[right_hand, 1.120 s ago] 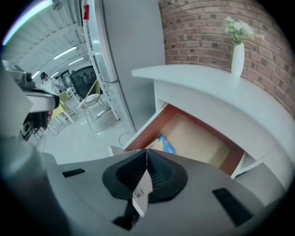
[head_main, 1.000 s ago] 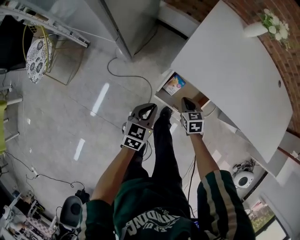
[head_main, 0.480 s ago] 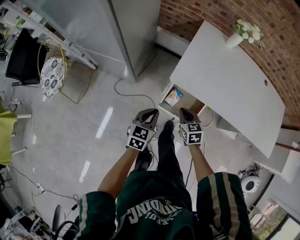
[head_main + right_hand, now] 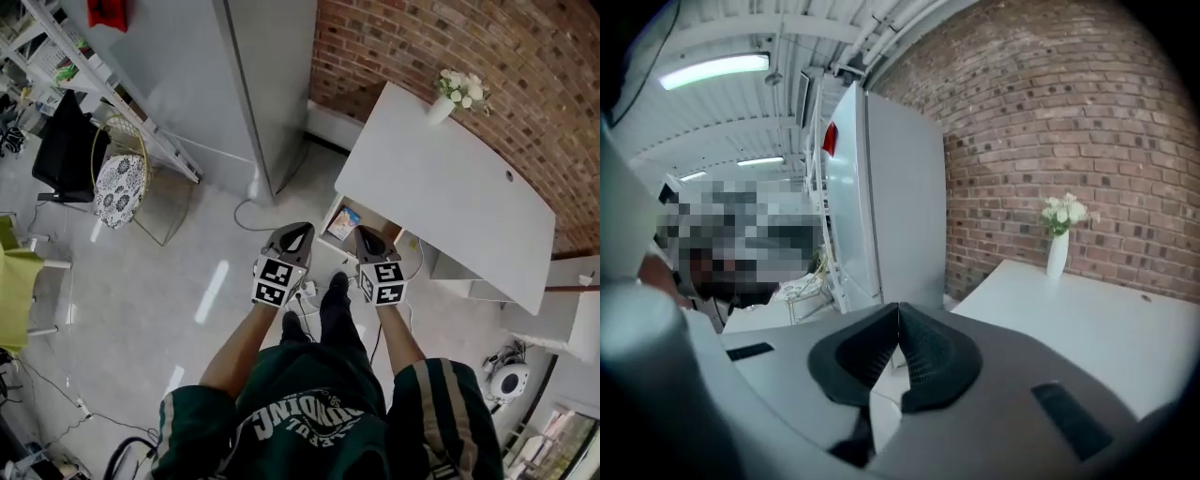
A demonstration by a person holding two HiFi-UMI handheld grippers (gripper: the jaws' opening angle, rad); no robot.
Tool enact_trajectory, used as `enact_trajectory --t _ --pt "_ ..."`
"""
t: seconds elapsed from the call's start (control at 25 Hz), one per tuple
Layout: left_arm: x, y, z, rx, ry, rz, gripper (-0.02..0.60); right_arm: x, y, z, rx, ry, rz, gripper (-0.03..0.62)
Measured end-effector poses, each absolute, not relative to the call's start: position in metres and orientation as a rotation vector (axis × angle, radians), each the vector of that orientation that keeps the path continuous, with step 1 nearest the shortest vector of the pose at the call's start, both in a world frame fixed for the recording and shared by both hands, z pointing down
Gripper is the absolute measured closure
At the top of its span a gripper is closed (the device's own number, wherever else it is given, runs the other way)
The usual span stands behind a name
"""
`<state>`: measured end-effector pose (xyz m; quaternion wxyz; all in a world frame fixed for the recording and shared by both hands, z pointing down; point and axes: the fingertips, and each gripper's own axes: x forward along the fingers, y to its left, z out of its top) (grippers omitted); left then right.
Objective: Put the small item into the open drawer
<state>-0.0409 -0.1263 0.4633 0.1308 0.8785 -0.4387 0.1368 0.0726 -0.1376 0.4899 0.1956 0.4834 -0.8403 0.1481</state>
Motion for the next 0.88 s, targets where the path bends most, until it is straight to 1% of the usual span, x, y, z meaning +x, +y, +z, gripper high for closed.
enact_trajectory --t 0.2,0.4,0.88 --pt "-0.047 -0.126 0.419 2.621 -1.314 0.325 0.563 0.064 -0.137 0.427 1.396 -2.444 0.293 0.569" --pt "-0.056 -0.135 0.387 2.662 -1.361 0.274 0.563 0.063 -0.136 0.386 1.448 -2.497 0.21 0.569" --pt "-0.059 -0.134 0.353 2.713 -1.397 0.223 0.563 0.071 -0.136 0.348 1.489 -2.513 0.129 0.569"
